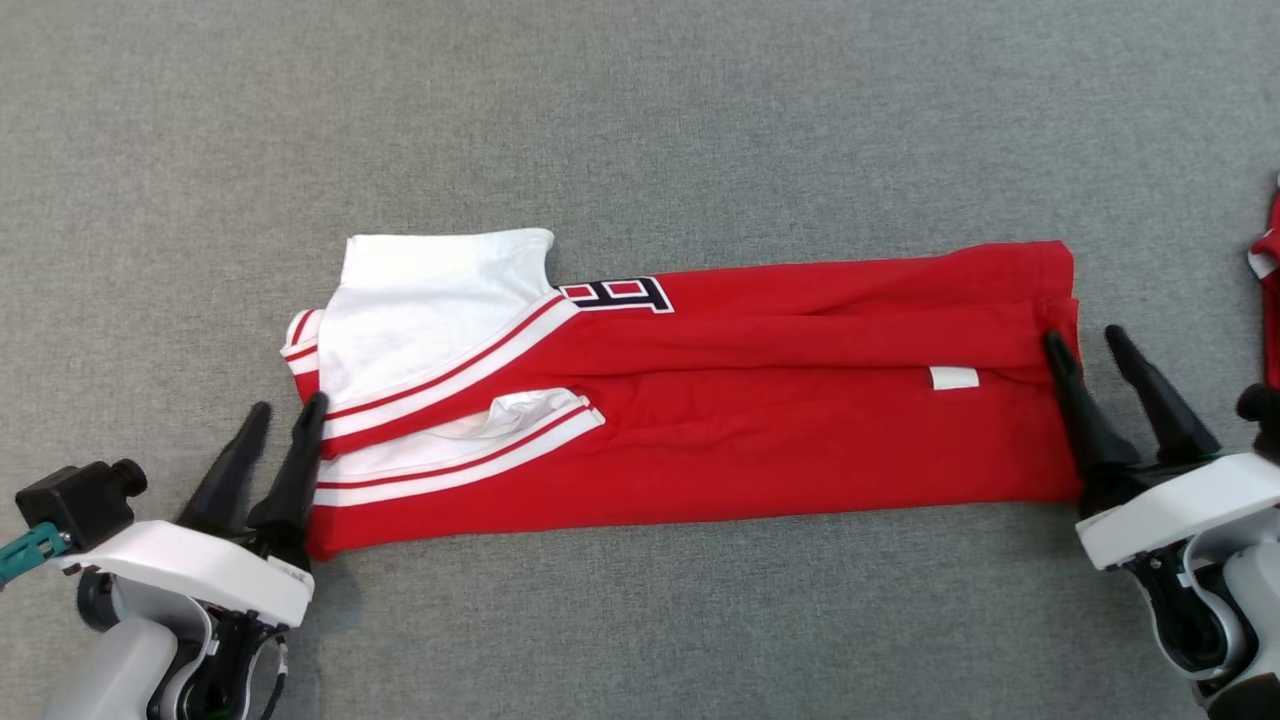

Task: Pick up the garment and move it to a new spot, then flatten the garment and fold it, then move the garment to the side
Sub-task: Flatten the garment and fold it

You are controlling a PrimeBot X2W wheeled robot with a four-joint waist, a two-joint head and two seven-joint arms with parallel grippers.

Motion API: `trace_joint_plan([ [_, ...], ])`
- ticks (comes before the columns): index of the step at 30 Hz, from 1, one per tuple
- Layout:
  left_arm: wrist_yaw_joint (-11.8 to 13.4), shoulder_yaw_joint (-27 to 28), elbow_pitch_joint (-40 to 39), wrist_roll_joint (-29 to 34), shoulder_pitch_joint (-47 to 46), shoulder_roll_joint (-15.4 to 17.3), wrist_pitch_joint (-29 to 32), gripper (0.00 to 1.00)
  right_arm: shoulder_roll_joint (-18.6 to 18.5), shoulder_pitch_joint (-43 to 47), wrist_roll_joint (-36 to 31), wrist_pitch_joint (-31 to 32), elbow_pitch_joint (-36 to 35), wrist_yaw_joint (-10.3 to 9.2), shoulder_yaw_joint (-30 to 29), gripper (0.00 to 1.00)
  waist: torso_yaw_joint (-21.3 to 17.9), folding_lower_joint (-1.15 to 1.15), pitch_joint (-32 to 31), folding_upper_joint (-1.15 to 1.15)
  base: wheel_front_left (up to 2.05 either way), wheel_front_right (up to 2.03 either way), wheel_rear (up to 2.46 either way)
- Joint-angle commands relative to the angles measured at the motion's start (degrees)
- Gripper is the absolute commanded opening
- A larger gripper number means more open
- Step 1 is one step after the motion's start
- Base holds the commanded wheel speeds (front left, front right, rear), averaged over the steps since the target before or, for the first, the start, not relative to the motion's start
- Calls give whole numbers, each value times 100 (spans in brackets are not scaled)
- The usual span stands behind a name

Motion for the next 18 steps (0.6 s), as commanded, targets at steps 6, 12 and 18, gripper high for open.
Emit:
trace_joint_plan([
  [6,676,1353,-448,1415,123,-576,-108,100,690,504,-1198,-3,-650,-2,-1542,100,-34,0,-240,0,0,0,0],
  [12,844,2479,-1396,3070,432,-1301,-108,100,1325,709,-2511,-3,-1220,-2,-2495,100,-64,0,-469,0,0,0,0],
  [18,749,2798,-1806,4169,673,-1590,-108,100,1659,852,-3294,41,-1434,-2,-2702,100,-53,0,-717,0,0,0,0],
])
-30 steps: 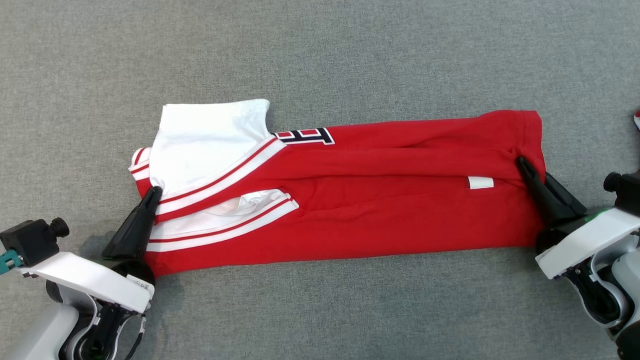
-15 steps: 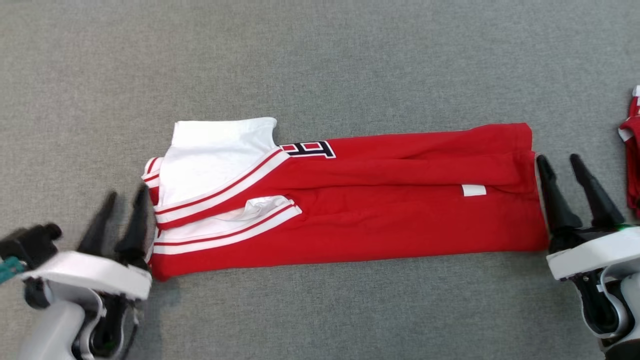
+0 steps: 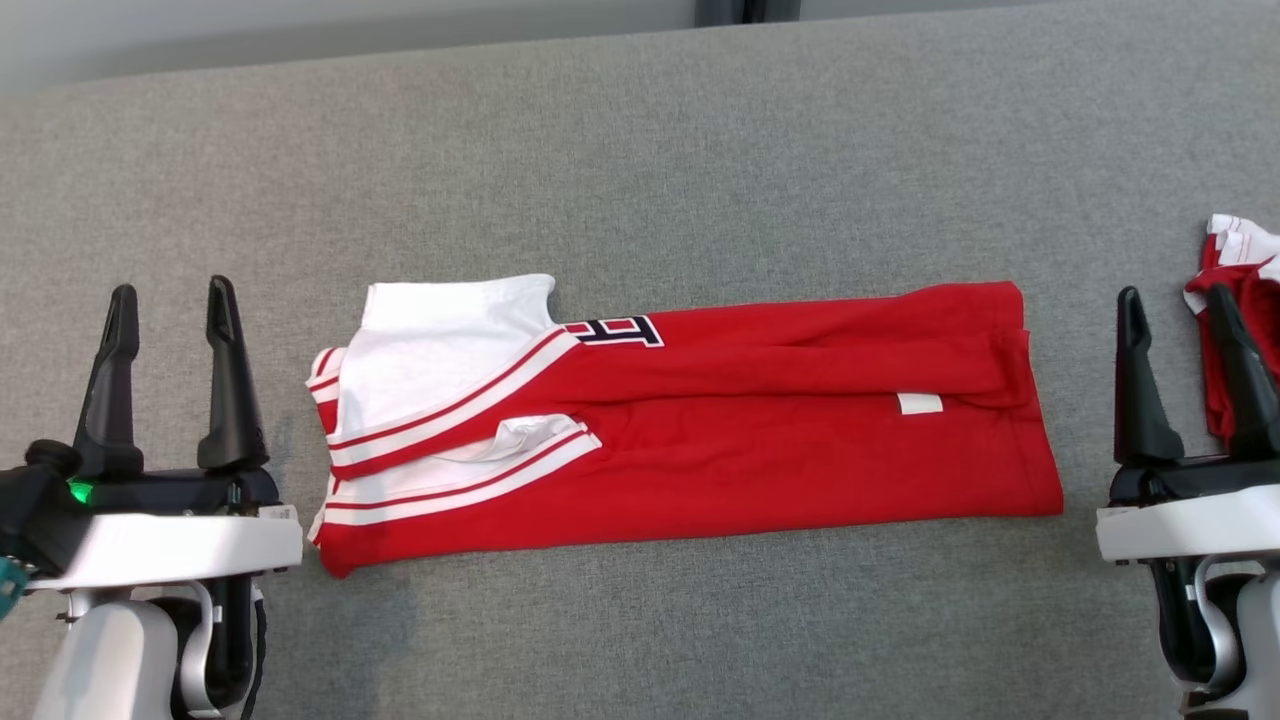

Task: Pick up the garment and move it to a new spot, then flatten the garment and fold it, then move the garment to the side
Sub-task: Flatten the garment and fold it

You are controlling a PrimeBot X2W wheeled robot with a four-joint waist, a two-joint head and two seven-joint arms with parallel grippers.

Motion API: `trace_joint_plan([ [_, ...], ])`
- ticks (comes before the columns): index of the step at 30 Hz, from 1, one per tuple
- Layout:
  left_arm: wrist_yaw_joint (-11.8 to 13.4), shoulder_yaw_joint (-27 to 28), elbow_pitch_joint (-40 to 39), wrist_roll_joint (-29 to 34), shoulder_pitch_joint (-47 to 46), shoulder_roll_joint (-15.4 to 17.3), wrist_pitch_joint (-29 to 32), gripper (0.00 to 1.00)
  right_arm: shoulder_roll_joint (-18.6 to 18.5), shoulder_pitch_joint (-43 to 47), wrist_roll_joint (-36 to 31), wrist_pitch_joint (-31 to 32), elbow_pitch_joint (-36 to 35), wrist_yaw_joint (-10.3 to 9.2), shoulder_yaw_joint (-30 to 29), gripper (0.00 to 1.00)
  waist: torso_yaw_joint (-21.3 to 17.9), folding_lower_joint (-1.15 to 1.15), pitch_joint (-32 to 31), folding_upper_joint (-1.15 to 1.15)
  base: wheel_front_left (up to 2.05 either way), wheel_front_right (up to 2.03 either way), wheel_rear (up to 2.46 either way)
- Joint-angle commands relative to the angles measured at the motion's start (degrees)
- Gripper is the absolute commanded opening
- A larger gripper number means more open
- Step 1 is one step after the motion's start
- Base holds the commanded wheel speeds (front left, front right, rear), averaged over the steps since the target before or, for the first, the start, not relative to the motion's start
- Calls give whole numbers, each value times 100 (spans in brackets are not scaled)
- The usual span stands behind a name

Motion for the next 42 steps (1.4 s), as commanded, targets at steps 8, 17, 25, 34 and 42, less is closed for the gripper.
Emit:
trace_joint_plan([
  [8,-135,-50,97,877,380,-49,-15,100,188,370,-422,168,27,-2,18,100,58,0,-306,0,0,0,0],
  [17,-275,-110,280,1056,493,-221,-14,100,275,541,-442,285,54,-2,-60,100,175,0,-473,0,0,0,0],
  [25,-350,-116,342,1135,401,-274,-15,100,233,489,-393,361,97,-2,-105,100,234,0,-482,0,0,0,0],
  [34,-453,-269,379,1241,146,-390,-15,100,-118,199,-267,550,692,-2,-546,100,506,0,-306,0,0,0,0],
  [42,-592,-316,470,1301,-33,-519,-15,100,-158,-410,-19,503,2006,-2,-146,100,671,0,-69,0,0,0,0],
])
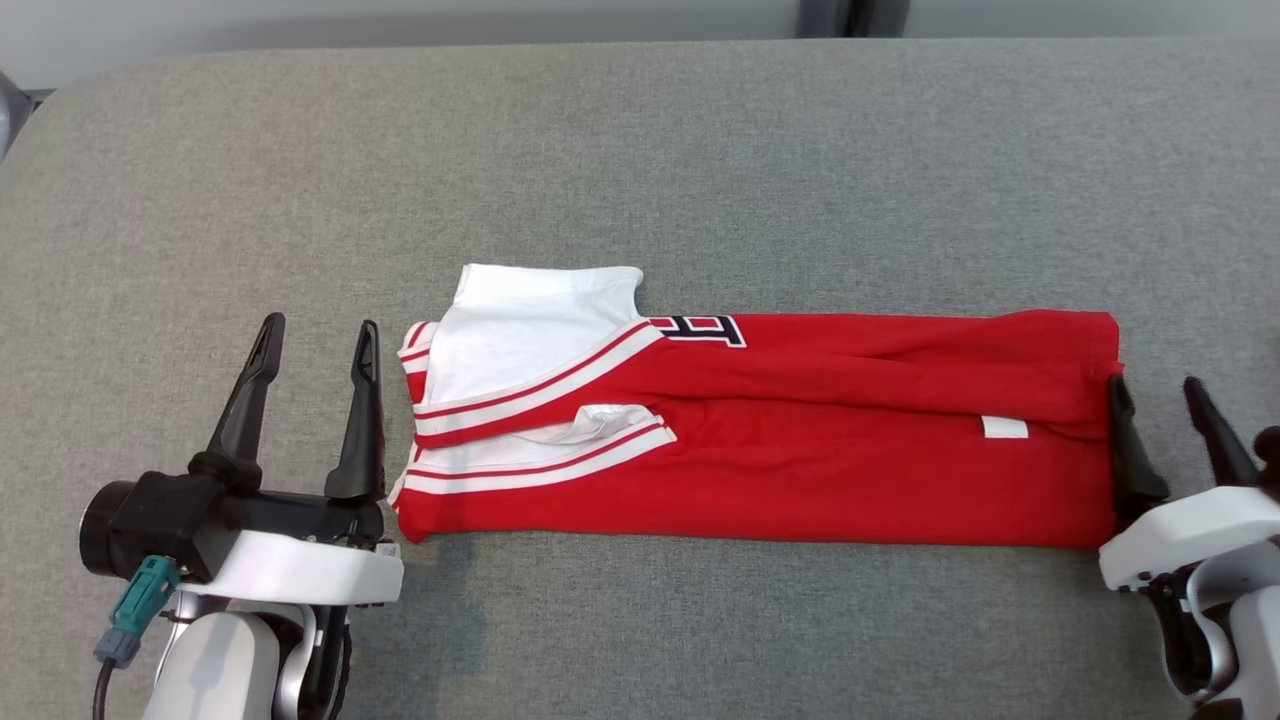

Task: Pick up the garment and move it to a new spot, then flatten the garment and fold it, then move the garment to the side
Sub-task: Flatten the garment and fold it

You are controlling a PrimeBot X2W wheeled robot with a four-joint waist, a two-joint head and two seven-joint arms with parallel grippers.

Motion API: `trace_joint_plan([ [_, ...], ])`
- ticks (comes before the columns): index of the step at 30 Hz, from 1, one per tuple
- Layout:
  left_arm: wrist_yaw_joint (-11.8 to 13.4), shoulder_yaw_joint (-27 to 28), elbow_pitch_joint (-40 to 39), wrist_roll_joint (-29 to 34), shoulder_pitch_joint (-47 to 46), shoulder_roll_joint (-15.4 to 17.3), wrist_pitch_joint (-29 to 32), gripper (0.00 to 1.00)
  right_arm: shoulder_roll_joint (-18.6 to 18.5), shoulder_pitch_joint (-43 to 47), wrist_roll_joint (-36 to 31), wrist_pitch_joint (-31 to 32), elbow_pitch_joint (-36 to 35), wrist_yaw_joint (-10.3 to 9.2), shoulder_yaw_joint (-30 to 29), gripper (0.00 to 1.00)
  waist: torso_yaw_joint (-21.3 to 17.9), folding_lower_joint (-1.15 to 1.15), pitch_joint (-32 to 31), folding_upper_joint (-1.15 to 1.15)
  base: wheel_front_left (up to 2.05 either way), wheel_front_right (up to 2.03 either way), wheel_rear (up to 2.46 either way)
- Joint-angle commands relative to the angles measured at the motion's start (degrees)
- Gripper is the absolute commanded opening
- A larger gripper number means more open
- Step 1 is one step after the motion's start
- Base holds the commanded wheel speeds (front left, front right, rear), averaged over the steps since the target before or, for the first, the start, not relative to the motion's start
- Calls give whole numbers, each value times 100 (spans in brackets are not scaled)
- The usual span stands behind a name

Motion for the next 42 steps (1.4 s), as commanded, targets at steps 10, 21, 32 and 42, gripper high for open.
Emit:
trace_joint_plan([
  [10,-151,106,136,125,-184,-53,-15,100,92,-345,384,-242,1384,-1,582,44,30,0,96,0,0,0,0],
  [21,-231,314,122,221,-191,-73,-15,100,-171,-389,838,-556,1150,-10,901,0,-206,0,122,0,0,0,0],
  [32,-293,478,138,268,-192,-110,-15,100,-808,-55,724,-566,262,-4,-64,0,-435,0,118,0,0,0,0],
  [42,-352,566,214,300,-181,-115,-15,100,-270,-742,334,-18,-1041,-2,800,0,-602,0,-13,0,0,0,0],
])
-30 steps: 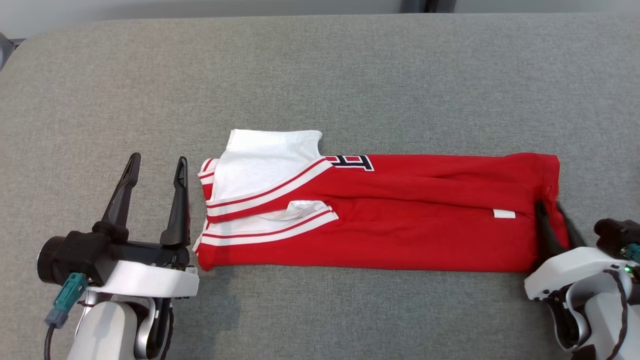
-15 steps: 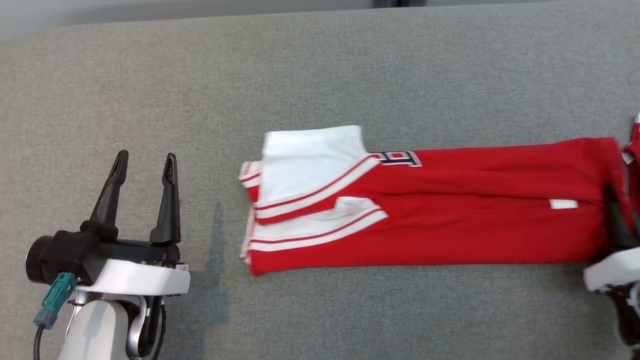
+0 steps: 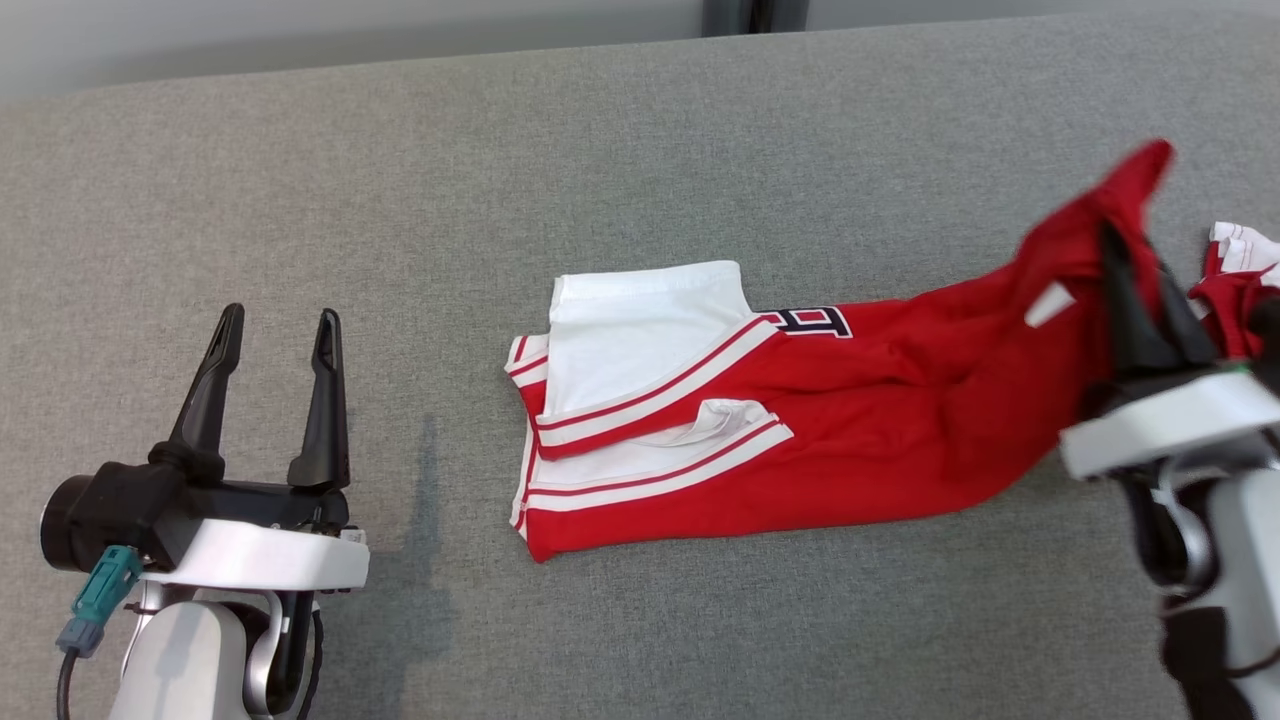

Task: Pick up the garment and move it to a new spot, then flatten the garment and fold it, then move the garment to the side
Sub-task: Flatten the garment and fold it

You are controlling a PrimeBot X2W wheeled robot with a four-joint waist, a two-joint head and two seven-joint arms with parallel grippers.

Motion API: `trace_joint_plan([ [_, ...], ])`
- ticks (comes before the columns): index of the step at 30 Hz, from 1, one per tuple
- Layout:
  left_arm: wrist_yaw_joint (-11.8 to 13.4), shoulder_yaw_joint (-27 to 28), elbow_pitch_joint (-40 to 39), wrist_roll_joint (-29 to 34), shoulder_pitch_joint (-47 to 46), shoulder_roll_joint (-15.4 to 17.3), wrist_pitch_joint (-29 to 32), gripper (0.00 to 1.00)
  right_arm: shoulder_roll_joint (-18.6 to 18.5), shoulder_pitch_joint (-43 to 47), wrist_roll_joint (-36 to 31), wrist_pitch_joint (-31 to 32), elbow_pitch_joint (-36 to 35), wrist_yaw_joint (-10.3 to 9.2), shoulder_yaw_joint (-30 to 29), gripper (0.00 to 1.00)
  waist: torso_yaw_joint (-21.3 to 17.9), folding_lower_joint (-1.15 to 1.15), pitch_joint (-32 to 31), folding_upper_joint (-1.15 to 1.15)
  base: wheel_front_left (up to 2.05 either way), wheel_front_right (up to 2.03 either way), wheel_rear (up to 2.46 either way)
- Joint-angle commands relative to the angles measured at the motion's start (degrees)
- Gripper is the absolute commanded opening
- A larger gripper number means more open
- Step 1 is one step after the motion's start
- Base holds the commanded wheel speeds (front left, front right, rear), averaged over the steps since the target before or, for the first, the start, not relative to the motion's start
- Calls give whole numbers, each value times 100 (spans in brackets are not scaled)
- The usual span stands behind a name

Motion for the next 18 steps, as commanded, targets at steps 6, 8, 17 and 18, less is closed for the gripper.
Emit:
trace_joint_plan([
  [6,-73,-33,72,45,-119,-32,-15,100,795,-488,-62,540,-703,-2,1110,0,62,0,-46,0,0,0,0],
  [8,-103,-70,100,44,-133,-60,-15,100,922,-598,17,555,-635,-2,1478,0,139,0,-42,0,0,0,0],
  [17,-168,-218,179,13,-267,-192,-15,100,1019,-865,823,237,54,-2,2986,0,502,0,116,0,0,0,0],
  [18,-168,-224,188,12,-279,-206,-15,100,1020,-901,947,176,139,-2,3137,0,531,0,137,0,0,0,0],
])
